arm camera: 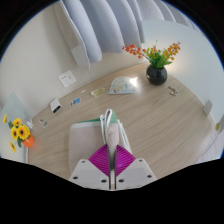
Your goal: Fold towel
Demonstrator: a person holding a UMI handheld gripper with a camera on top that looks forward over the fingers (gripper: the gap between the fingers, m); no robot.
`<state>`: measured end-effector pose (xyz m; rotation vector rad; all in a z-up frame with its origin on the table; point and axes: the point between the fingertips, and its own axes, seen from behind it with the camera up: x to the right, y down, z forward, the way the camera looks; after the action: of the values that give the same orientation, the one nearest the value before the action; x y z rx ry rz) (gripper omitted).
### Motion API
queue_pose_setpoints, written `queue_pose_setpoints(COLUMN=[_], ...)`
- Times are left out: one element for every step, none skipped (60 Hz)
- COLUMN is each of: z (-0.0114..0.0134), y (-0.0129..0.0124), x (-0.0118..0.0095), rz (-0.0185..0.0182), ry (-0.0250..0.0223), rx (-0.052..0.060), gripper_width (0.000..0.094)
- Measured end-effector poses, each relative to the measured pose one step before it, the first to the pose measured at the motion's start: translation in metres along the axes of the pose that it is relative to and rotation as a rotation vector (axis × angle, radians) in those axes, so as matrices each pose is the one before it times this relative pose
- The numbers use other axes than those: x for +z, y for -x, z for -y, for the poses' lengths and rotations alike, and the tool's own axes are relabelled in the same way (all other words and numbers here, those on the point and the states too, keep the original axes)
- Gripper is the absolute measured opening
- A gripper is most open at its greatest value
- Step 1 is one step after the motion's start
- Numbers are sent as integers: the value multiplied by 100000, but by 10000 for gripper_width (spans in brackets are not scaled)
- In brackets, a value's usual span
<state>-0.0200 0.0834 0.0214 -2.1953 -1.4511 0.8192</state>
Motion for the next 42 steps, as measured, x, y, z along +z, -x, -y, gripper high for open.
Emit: queue_pose_setpoints(z=[-245, -162, -130, -168, -70, 51, 82, 79, 56, 52, 106, 69, 102, 111, 109, 145, 187, 207, 180, 198, 238, 278, 287, 278, 195, 97, 47, 38, 2, -24, -24, -60, -65, -90, -134, -75, -99, -94, -97, -112, -110, -80], y=[-260, -222, -145, -107, -2, -22, 3, 17, 34, 34, -8, 43, 159, 49, 29, -71, -66, -187, -215, -277, -112, 43, 104, 50, 252, 228, -81, 377, 284, 136, 96, 1, -14, 4, -15, -26, 123, 38, 35, 45, 71, 85], x=[334, 258, 202, 81, 66, 12, -21, -46, -87, -55, -82, -126, -77, -112, -125, -197, -241, -323, -491, -473, -547, -653, -723, -782, -842, -918, -985, -1195, -1099, -1169, -1187, -1271, -1251, -1245, -1112, -1215, -1196, -1096, -1041, -957, -873, -771], rz=[-338, -283, -129, -25, -215, 7, 1, -68, -126, -148, 53, -166, -318, -149, -243, -618, -679, -1056, -1378, -1617, -1255, -345, 136, -123, 915, 867, 1558, 765, 948, 644, 450, 134, -46, -82, 204, -91, -83, -110, -166, -110, -89, 19], ry=[470, 236, 92, -53, -136, -317, -423, -376, -229, -139, -73, -175, -245, -267, -279, -273, -391, -436, -243, -344, -577, -687, -839, -917, -617, -229, -39, 46, 57, 52, 102, 12, -17, -93, -462, -139, -305, -256, -189, -87, -112, -241], rx=[-862, -1023, -1040, -919, -813, -843, -922, -873, -919, -1045, -1079, -1135, -1026, -1226, -1302, -1209, -1052, -1023, -1251, -1501, -1579, -1636, -1403, -1005, -1174, -970, -1260, -1431, -1668, -1754, -1581, -1345, -1154, -1142, -1234, -1216, -1198, -864, -691, -576, -456, -228], gripper_width=[50, 51, 52, 52, 52, 52, 53, 55, 58, 60, 66, 73, 84, 98, 120, 152, 233, 293, 408, 523, 638, 754, 869, 856, 837, 832, 835, 845, 852, 857, 853, 849, 850, 850, 848, 849, 848, 848, 849, 846, 850, 852])
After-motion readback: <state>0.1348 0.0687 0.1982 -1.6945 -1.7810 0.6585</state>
